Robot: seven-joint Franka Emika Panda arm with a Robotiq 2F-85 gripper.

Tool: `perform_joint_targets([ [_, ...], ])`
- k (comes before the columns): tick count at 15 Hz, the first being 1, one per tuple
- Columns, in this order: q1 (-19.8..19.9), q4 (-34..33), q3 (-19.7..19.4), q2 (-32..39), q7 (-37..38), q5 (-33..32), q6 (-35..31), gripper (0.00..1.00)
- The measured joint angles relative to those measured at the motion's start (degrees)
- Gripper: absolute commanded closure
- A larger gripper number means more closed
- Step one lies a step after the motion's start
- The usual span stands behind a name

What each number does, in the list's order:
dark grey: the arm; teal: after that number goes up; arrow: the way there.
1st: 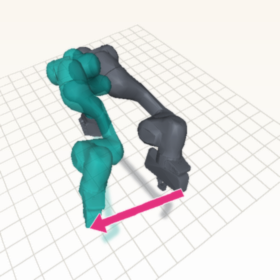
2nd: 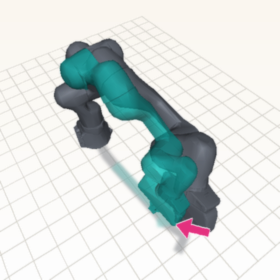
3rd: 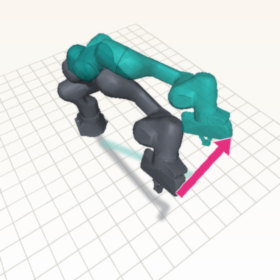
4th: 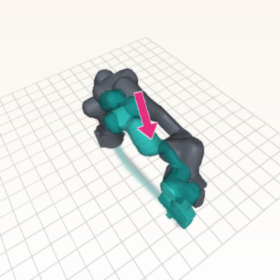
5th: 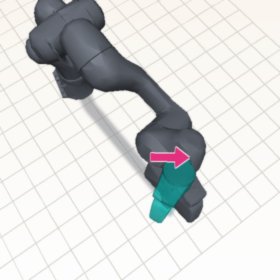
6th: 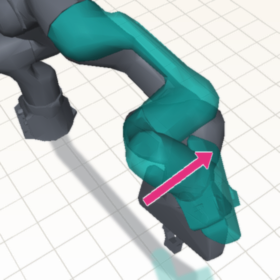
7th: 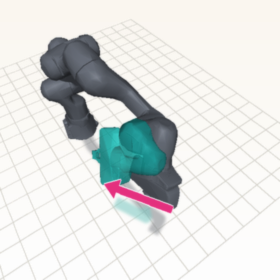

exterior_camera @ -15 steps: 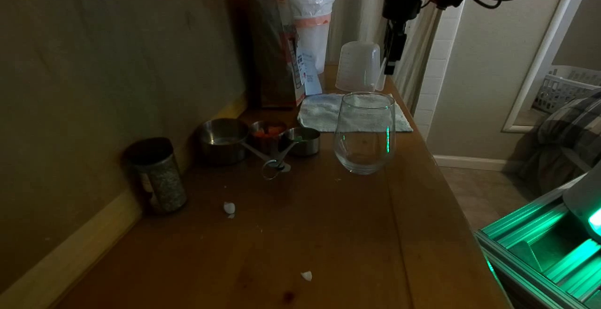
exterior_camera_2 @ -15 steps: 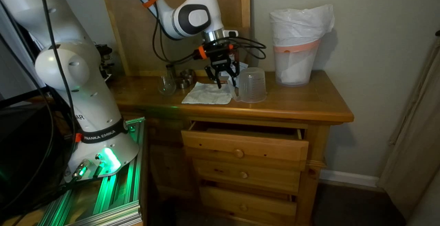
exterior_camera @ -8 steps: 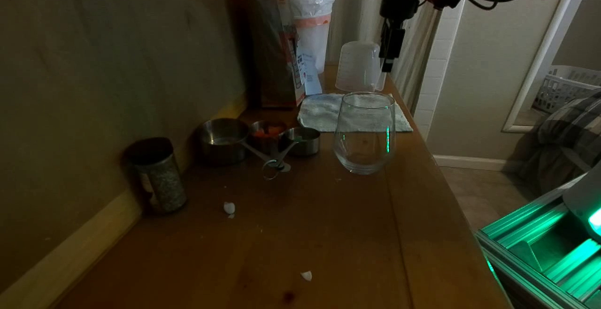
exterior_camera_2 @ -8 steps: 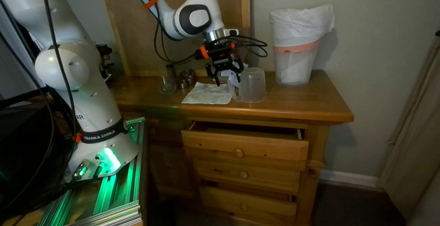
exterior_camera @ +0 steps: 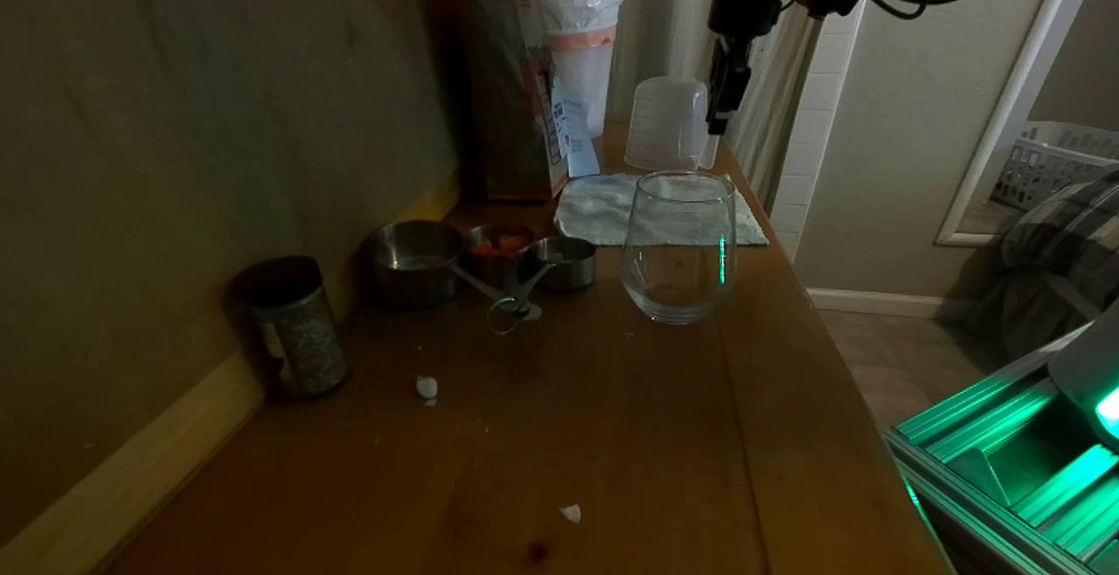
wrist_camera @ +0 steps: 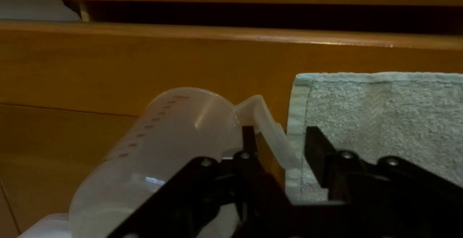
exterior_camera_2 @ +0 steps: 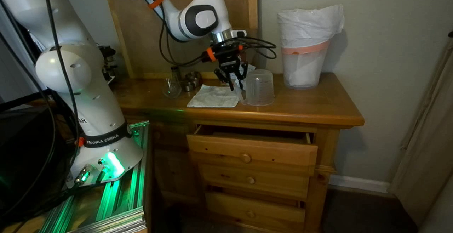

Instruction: Place the jug upright.

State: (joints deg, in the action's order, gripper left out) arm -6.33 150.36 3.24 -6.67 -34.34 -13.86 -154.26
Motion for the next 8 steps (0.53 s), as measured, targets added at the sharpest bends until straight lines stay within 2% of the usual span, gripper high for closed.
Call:
perform_joint_targets([
  [1, 0.03, 0.00, 0.00, 0.01, -0.01, -0.01, -0.01, 0.98],
  [2, 0.05, 0.00, -0.01, 0.01, -0.02, -0.01, -0.04, 0.99],
  [4, 0.08, -0.04, -0.05, 0.01, -0.02, -0.01, -0.10, 0.95],
  [8, 0.09, -0.63, -0.37, 0.01, -0.03, 0.10, -0.16, 0.95],
])
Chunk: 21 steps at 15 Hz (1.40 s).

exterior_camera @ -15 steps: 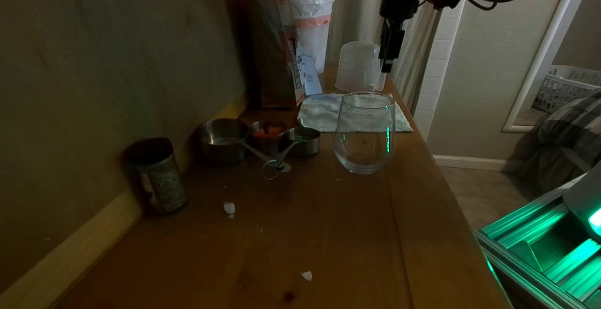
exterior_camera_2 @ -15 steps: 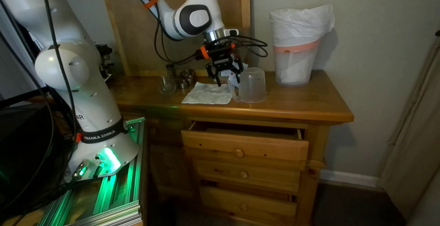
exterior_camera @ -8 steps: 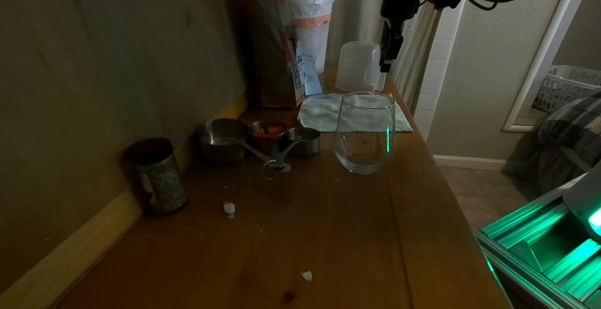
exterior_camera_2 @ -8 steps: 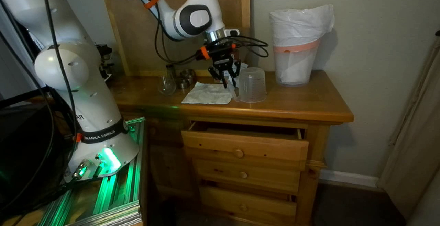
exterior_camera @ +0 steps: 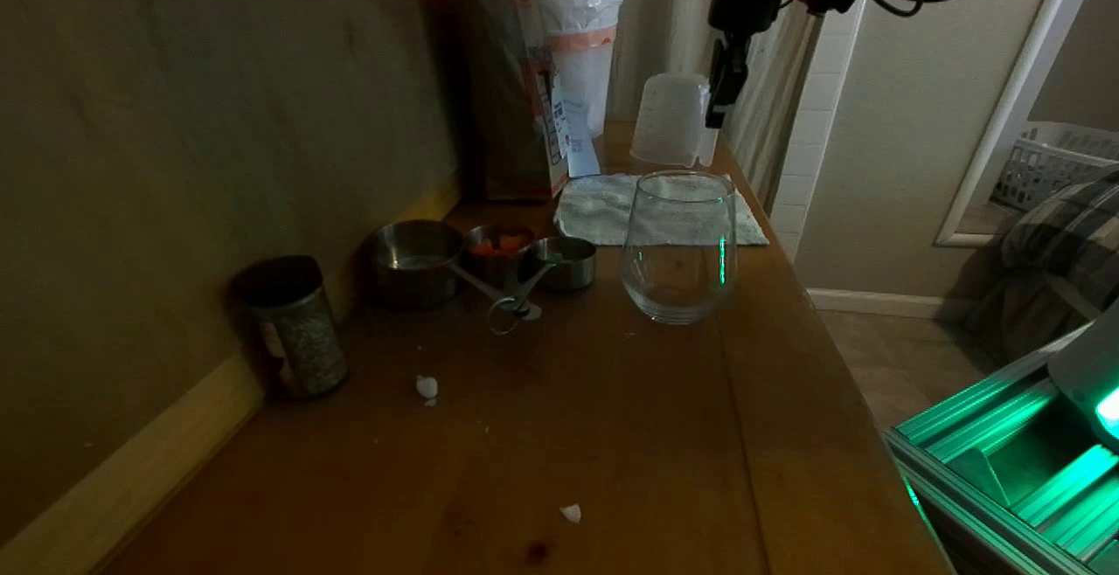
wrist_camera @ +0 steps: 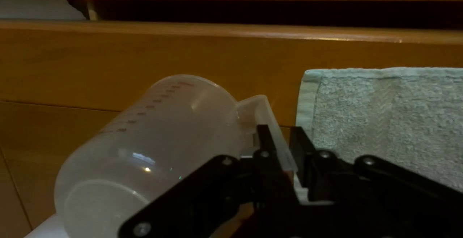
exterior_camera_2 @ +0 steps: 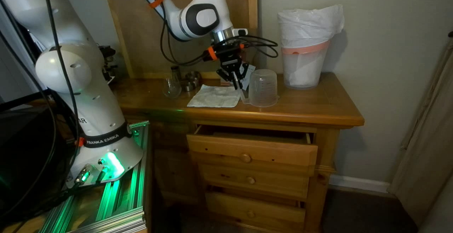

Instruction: Place the jug upright.

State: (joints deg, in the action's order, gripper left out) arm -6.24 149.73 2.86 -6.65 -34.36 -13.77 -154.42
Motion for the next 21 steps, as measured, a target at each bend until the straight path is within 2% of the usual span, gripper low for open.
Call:
perform_joint_targets([
  [3, -0.12, -0.26, -0.56, -0.12, -1.15, 3.16, -0.95, 0.95],
  [7, -1.77, -0.14, -2.82, -2.04, -9.11, 18.06, -4.82, 0.95],
  [11, -6.34, 0.08, -7.44, -6.73, -18.87, 35.39, -6.21, 0.95],
  [17, -12.51, 0.17, -13.98, -12.53, -29.68, 51.76, -6.21, 0.95],
  [21, -19.21, 0.42, -20.81, -14.91, -40.32, 67.10, -5.96, 0.95],
])
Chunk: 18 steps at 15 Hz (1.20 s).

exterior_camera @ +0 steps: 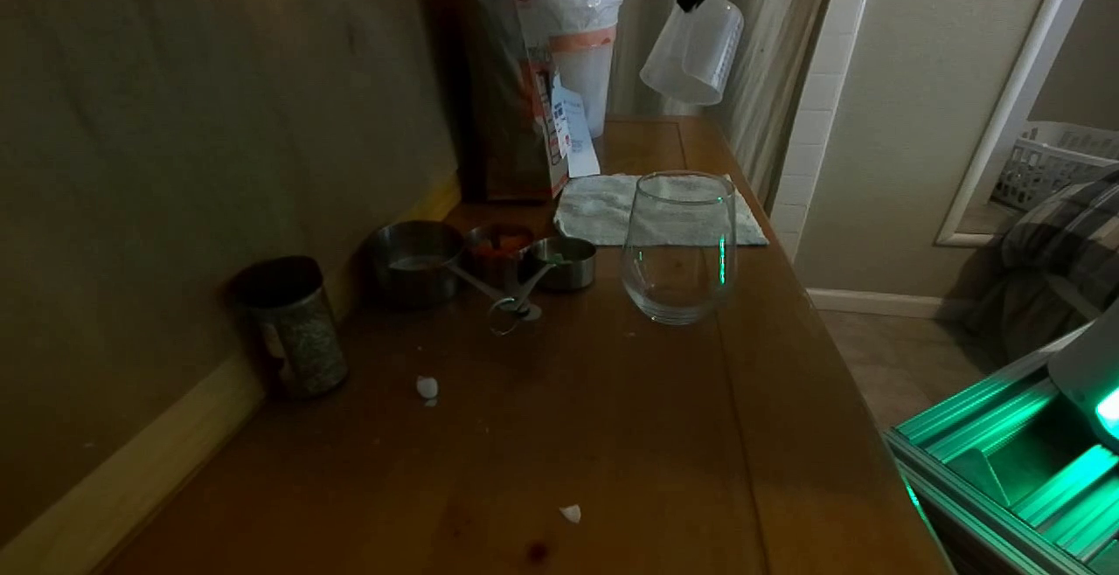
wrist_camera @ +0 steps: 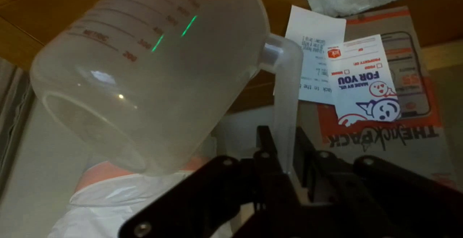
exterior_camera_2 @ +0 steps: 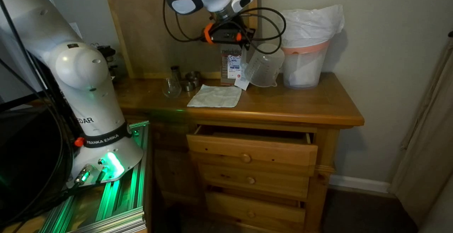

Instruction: Place the jug upright.

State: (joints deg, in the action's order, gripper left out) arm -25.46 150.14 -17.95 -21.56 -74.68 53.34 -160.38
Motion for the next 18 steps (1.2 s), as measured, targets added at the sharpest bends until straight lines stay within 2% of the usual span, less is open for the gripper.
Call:
perform_joint_targets([
  [4, -4.37, 0.91, -7.67, -1.88, -10.65, 14.85, 1.47, 0.95],
  [9, -6.20, 1.23, -14.52, -1.67, -19.25, 27.27, 6.79, 0.95],
  [17, -8.66, 0.93, -19.23, 3.80, -22.58, 36.70, 16.27, 0.95],
  [18, -6.58, 0.84, -17.40, 5.23, -22.58, 37.90, 18.55, 0.95],
])
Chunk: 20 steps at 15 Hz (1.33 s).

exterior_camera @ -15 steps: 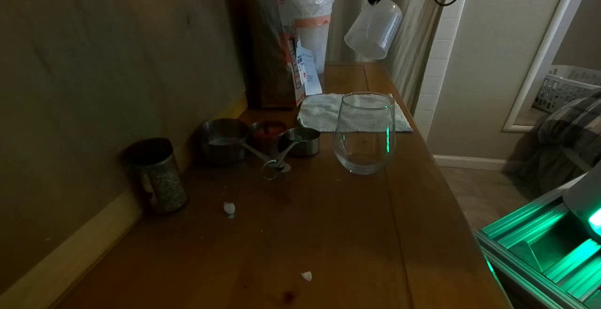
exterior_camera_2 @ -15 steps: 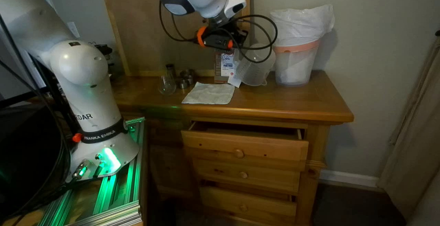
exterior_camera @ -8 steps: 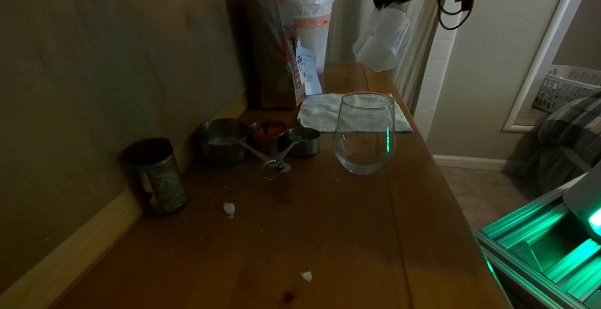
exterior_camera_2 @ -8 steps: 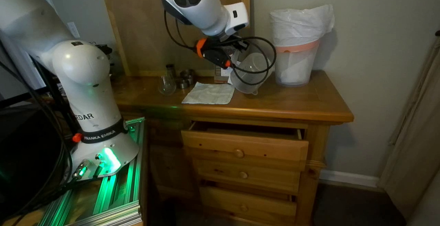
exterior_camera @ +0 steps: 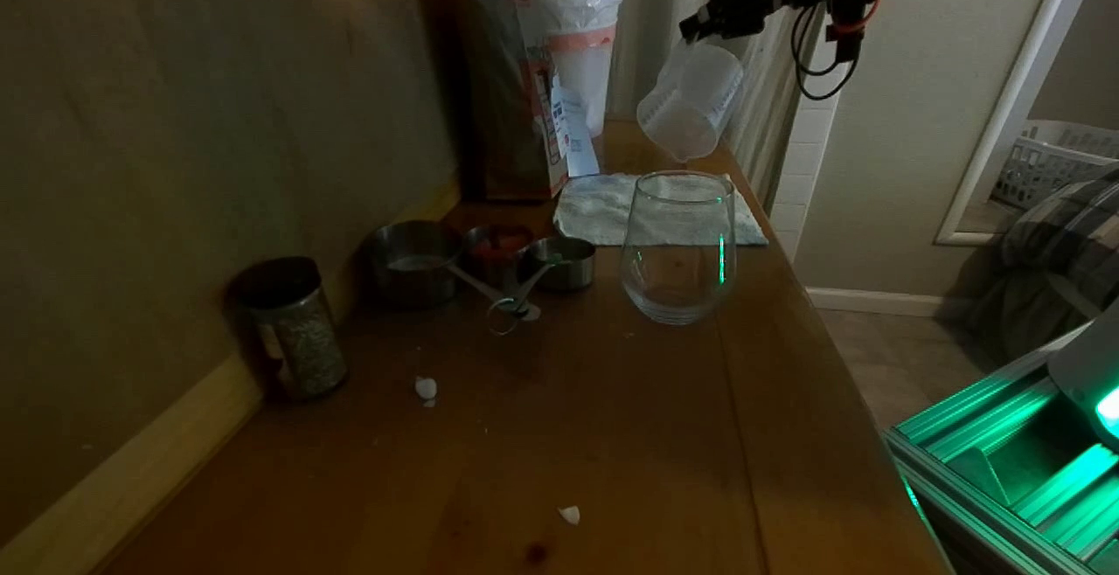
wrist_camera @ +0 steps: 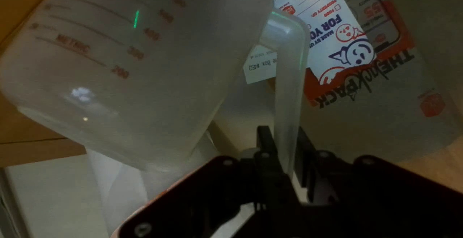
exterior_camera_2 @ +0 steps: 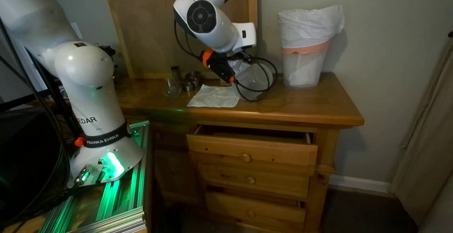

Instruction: Place the jug upright.

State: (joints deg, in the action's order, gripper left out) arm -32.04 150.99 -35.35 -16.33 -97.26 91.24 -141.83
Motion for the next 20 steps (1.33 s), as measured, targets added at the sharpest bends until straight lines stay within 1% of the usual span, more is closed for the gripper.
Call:
perform_joint_targets([
  [1, 4.36, -0.16, 3.86, 1.68, 0.00, 1.19, 2.86, 0.87],
  [2, 8.89, -0.42, 8.01, 3.38, 0.00, 2.24, 5.24, 0.60],
  [3, 12.94, -0.77, 11.82, 4.85, 0.01, 2.92, 7.02, 0.61],
  [4, 16.38, -1.24, 15.10, 6.13, 0.04, 3.14, 8.21, 0.60],
  [6, 21.69, -2.27, 20.21, 7.86, 0.13, 3.18, 9.27, 0.47],
  [9, 26.52, -3.63, 25.20, 9.41, 0.13, 3.18, 9.21, 0.26],
  [12, 29.06, -4.73, 28.11, 9.85, 0.12, 3.18, 9.04, 0.04],
  [14, 30.04, -5.37, 29.37, 9.86, 0.12, 3.18, 8.69, 0.00],
  [20, 30.94, -6.95, 31.85, 9.92, 0.11, 3.18, 6.69, 0.00],
])
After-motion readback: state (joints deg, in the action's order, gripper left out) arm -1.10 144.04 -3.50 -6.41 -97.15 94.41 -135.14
